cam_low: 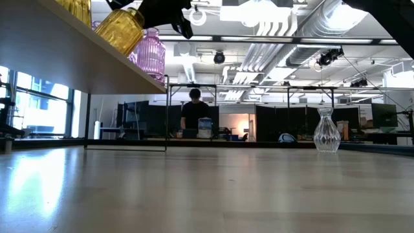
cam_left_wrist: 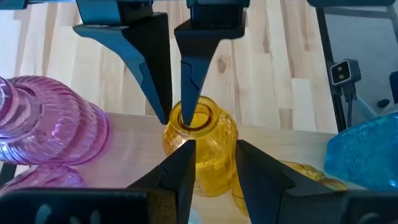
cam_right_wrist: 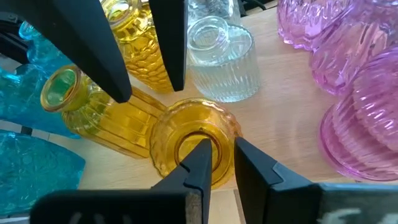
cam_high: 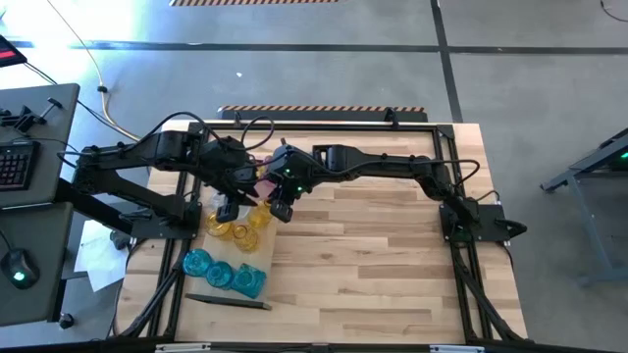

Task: Sort vases onto shelf
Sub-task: Put the yellow flower vase on the shelf

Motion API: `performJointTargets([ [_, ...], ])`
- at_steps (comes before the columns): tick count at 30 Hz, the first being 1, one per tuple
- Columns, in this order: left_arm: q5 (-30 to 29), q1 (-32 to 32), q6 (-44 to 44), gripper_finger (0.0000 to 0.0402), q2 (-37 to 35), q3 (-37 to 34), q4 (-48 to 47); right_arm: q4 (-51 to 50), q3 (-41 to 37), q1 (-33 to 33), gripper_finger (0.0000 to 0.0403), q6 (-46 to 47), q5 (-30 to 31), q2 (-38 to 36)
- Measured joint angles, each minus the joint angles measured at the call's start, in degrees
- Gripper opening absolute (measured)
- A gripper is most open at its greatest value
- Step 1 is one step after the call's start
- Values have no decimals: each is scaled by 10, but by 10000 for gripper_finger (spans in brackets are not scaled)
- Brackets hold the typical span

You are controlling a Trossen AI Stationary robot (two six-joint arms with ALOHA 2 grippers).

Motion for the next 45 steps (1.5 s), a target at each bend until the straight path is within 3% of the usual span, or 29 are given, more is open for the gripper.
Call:
performJointTargets([
  [23, 18, 0, 5, 106, 0, 0, -25, 26, 5, 0, 48, 30, -32, 0],
  [29, -15, 0, 9, 106, 0, 0, -47, 32, 5, 0, 48, 39, -30, 0],
  [45, -29, 0, 7, 106, 14, 0, -83, 46, 5, 0, 48, 35, -22, 0],
])
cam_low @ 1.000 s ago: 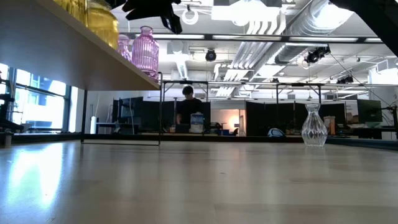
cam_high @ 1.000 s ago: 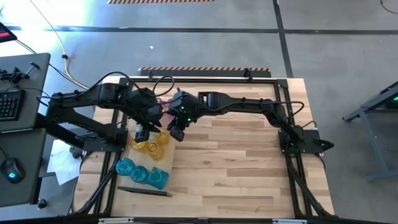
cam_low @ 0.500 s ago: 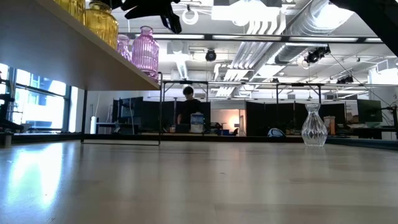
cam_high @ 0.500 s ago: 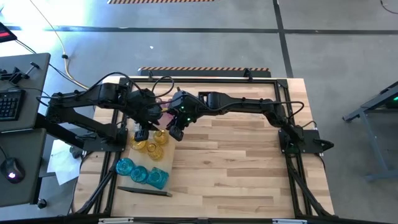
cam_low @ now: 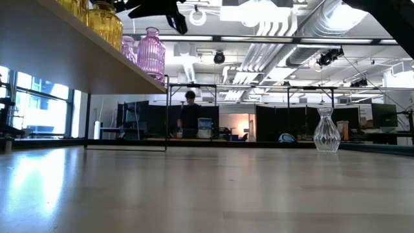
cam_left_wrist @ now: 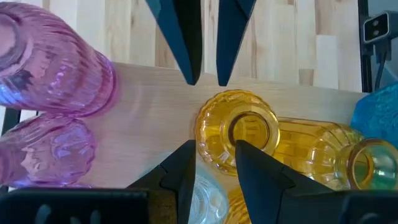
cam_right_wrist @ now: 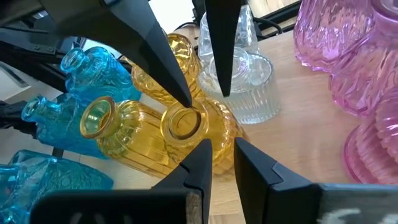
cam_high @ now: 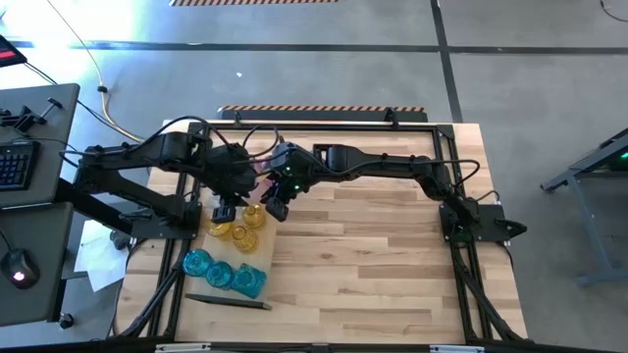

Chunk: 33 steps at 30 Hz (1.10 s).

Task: Sort vases onto shelf
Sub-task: Put the yellow flower vase on the shelf

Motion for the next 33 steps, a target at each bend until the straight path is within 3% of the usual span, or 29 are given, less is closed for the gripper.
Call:
performJointTargets([
  [33, -77, 0, 9, 106, -4, -18, 8, 11, 0, 0, 48, 4, 12, 0],
])
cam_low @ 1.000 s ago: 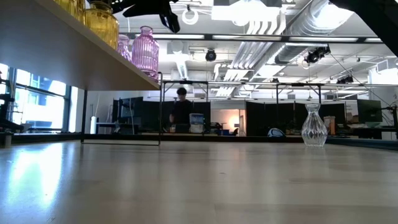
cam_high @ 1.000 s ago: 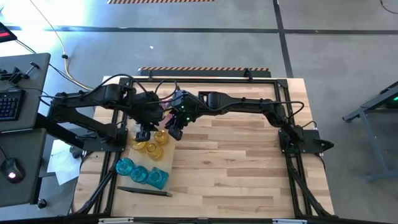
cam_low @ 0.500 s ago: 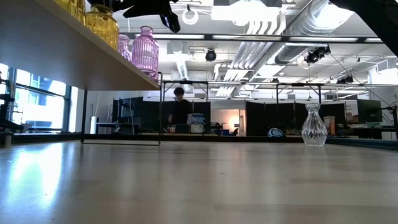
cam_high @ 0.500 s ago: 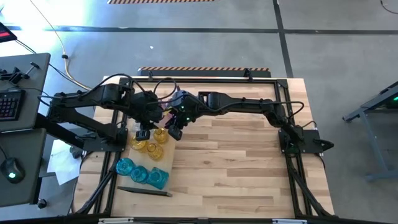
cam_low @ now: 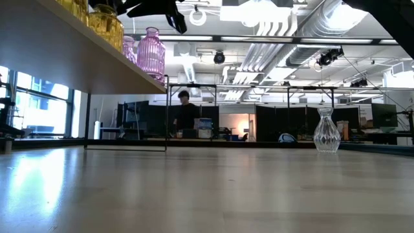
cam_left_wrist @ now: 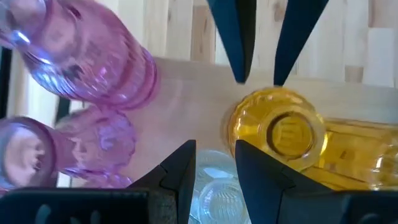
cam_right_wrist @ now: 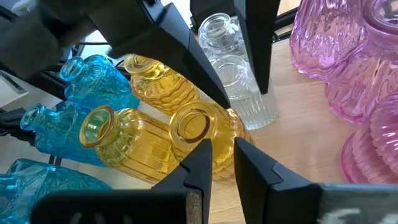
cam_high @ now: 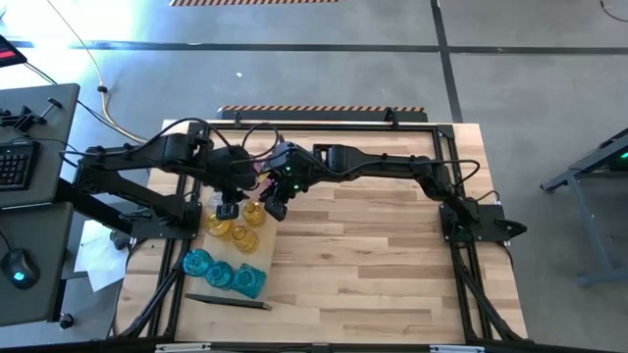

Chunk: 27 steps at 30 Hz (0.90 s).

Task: Sort vases onto shelf
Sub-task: Put the yellow flower vase on the shelf

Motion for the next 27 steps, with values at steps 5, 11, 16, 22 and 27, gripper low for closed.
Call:
performJointTargets([
  [5, 19, 0, -1, 106, 0, -8, 1, 0, 0, 0, 48, 0, 4, 0],
  [11, 40, 0, -2, 106, 0, -8, 15, 0, 0, 0, 48, 0, 5, 0],
  [16, 74, 0, -2, 106, 0, -8, 15, -6, 0, -3, 48, 0, 6, 0],
  [22, 64, 0, -2, 106, 0, -8, 15, -8, 0, -8, 48, -1, 8, 0],
  [27, 82, 0, 3, 106, 0, -8, 38, -9, 0, -9, 48, 0, 3, 0],
])
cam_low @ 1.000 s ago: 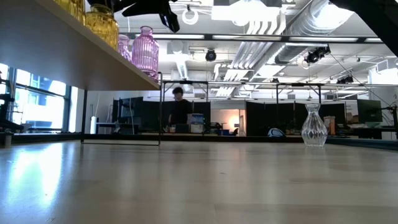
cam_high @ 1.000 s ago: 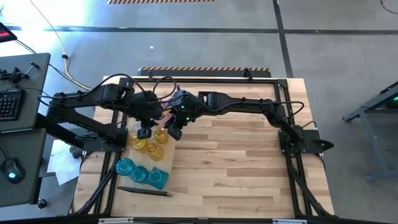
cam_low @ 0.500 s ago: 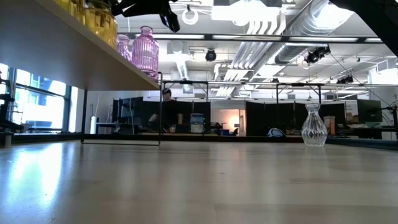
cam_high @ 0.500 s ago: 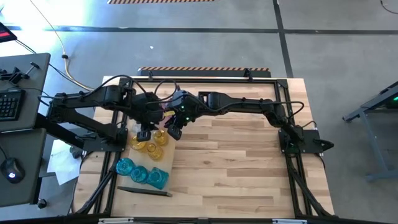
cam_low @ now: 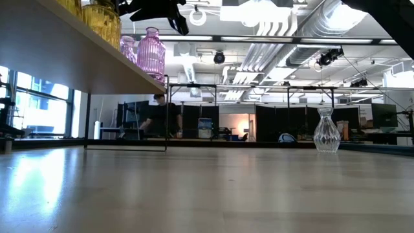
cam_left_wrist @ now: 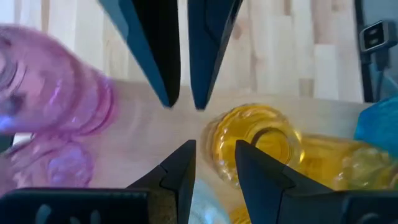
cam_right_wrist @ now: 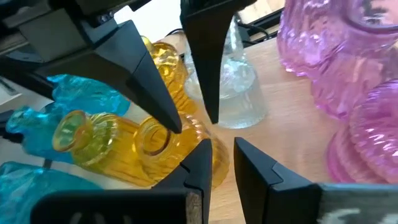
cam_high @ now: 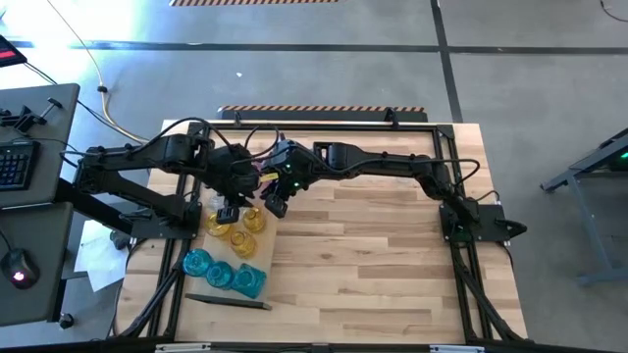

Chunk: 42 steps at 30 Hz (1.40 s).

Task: Sort vases onto shelf
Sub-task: Put the yellow flower vase on the shelf

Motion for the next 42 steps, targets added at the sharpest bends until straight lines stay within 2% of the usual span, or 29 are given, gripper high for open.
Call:
performJointTargets([
  [6, 6, 0, 7, 106, 0, 0, 7, -9, 0, 2, 48, 5, -33, 0],
  [13, -30, 0, -1, 106, -5, 0, -28, -19, 0, 5, 48, 11, -28, 0],
  [20, -14, 0, 0, 106, -5, 0, -28, -17, 0, 4, 48, 11, -23, 0],
  [24, 24, 0, 0, 106, -5, 0, -29, -17, 0, 4, 48, 11, -22, 0],
  [37, 8, 0, 7, 106, -5, 0, -67, -16, 0, 4, 48, 9, -22, 0],
  [42, 36, -3, 7, 106, -5, 0, -67, -9, 0, 4, 48, 9, -22, 0],
])
